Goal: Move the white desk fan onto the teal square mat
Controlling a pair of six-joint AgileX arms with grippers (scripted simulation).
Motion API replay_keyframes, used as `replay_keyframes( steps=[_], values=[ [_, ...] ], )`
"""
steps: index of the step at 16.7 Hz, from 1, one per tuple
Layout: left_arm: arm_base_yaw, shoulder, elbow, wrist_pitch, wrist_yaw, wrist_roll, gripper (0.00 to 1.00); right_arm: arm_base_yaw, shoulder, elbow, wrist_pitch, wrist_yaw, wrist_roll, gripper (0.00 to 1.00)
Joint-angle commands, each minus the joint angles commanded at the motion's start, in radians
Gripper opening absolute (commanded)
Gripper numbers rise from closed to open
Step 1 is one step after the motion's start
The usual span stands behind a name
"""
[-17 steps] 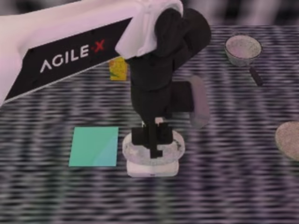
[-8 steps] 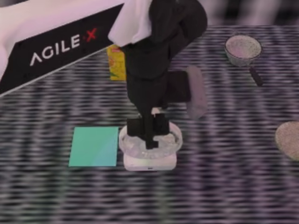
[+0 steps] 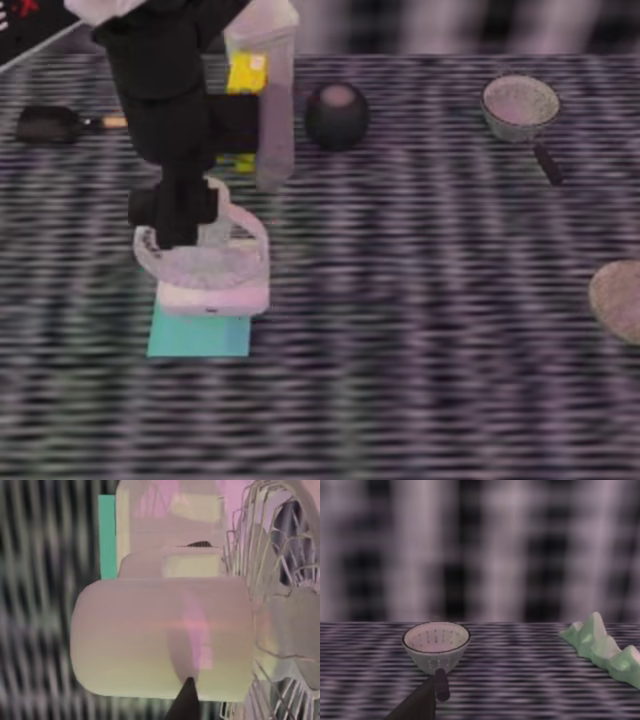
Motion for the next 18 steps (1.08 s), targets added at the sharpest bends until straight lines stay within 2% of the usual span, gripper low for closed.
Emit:
replay_keyframes(
  steps=[2, 4, 8, 14, 18],
  values=[
    [0.061, -0.019, -0.01, -0.005, 0.001, 0.061, 0.0, 0.0, 0.0, 0.0, 0.0, 0.0, 0.0, 1.0],
    [0.083, -0.028, -0.014, -0.006, 0.002, 0.083, 0.0, 0.0, 0.0, 0.0, 0.0, 0.0, 0.0, 1.0],
    [0.079, -0.023, -0.014, 0.0, 0.001, 0.084, 0.0, 0.0, 0.0, 0.0, 0.0, 0.0, 0.0, 1.0],
    [0.085, -0.02, -0.134, 0.122, 0.002, 0.085, 0.0, 0.0, 0.0, 0.0, 0.0, 0.0, 0.0, 1.0],
    [0.085, -0.02, -0.141, 0.13, 0.002, 0.085, 0.0, 0.0, 0.0, 0.0, 0.0, 0.0, 0.0, 1.0]
  ],
)
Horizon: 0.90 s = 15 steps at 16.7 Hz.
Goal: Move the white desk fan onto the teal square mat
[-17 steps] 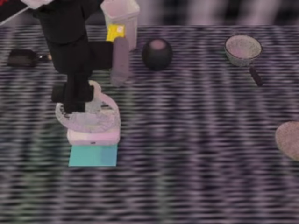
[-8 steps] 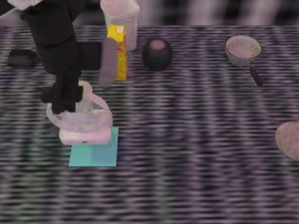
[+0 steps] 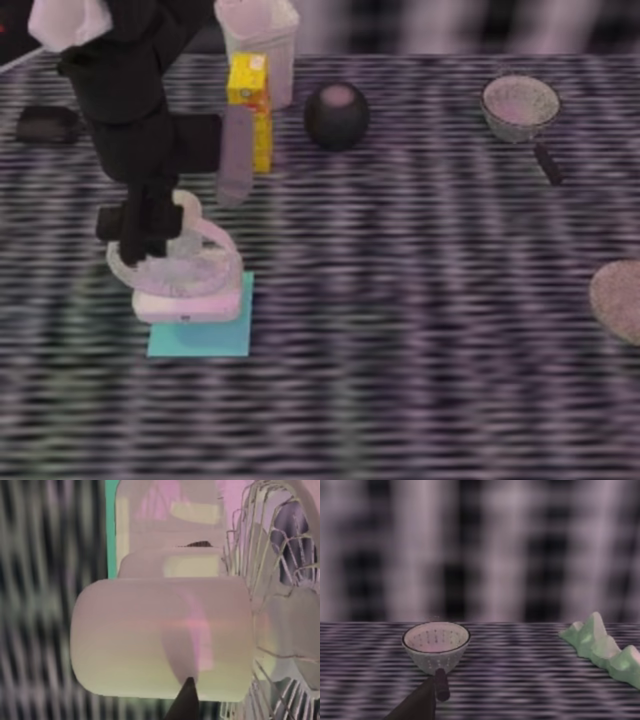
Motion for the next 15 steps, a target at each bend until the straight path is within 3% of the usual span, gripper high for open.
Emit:
replay_keyframes(
  steps=[13, 15],
  values=[
    [0.0, 0.0, 0.0, 0.0, 0.0, 0.0, 0.98, 0.0, 0.0, 0.0, 0.0, 0.0, 0.0, 1.0],
    [0.0, 0.0, 0.0, 0.0, 0.0, 0.0, 1.0, 0.0, 0.0, 0.0, 0.0, 0.0, 0.0, 1.0]
  ],
)
